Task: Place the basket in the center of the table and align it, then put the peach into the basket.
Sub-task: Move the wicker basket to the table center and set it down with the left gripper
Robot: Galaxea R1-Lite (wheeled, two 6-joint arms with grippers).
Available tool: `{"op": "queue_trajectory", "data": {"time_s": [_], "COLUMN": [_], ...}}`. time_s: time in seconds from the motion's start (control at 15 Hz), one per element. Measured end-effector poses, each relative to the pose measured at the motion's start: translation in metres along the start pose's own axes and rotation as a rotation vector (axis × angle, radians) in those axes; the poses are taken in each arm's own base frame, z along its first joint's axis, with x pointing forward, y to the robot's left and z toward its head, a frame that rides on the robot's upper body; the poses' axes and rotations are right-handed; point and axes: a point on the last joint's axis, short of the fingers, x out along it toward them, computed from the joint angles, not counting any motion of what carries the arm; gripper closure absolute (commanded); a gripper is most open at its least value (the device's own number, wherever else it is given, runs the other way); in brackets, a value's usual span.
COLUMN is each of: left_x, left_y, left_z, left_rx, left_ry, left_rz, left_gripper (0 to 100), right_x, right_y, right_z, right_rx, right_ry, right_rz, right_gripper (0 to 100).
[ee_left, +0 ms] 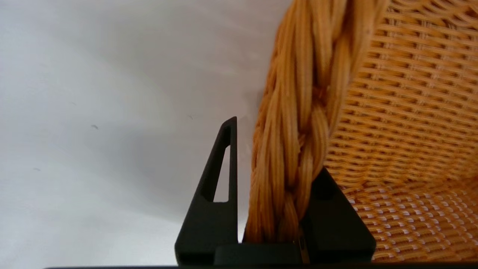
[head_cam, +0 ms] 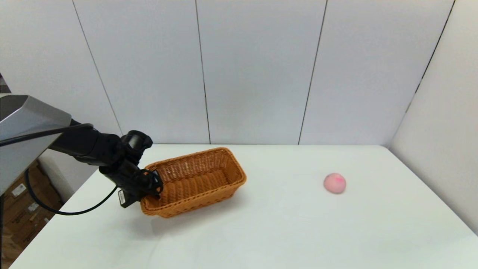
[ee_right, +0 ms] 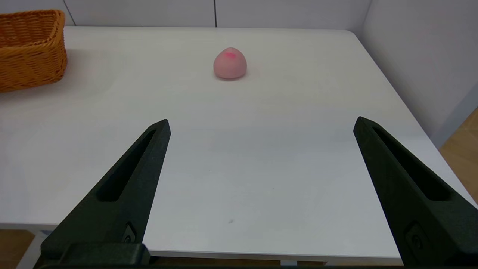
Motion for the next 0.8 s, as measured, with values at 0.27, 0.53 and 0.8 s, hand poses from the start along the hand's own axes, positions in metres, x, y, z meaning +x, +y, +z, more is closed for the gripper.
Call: {"op": "queue_trajectory", "data": {"time_s": [0.27,0.53,0.8], "left_x": [-0.012,-0.033,-0.047], "left_y": [0.002,0.003,-0.001], "left_z": [0.001,0.003,-0.005], "left_rx": [-0.026,-0.028,0.036], "left_ry": [0.1,0.147,0.187], "left_rz": [-0.129,-0.259,-0.313], "left_gripper": [100,100,100], "right_x": [0.0,0.0,0.0], "right_y": [0.0,0.0,0.0], "right_z": [0.0,0.0,0.0], "right_rx": [0.0,-0.003,-0.004], "right_ry": [0.0,0.003,0.004], "right_rz": [0.0,0.002,0.002], "right_gripper": [0,0,0]}}
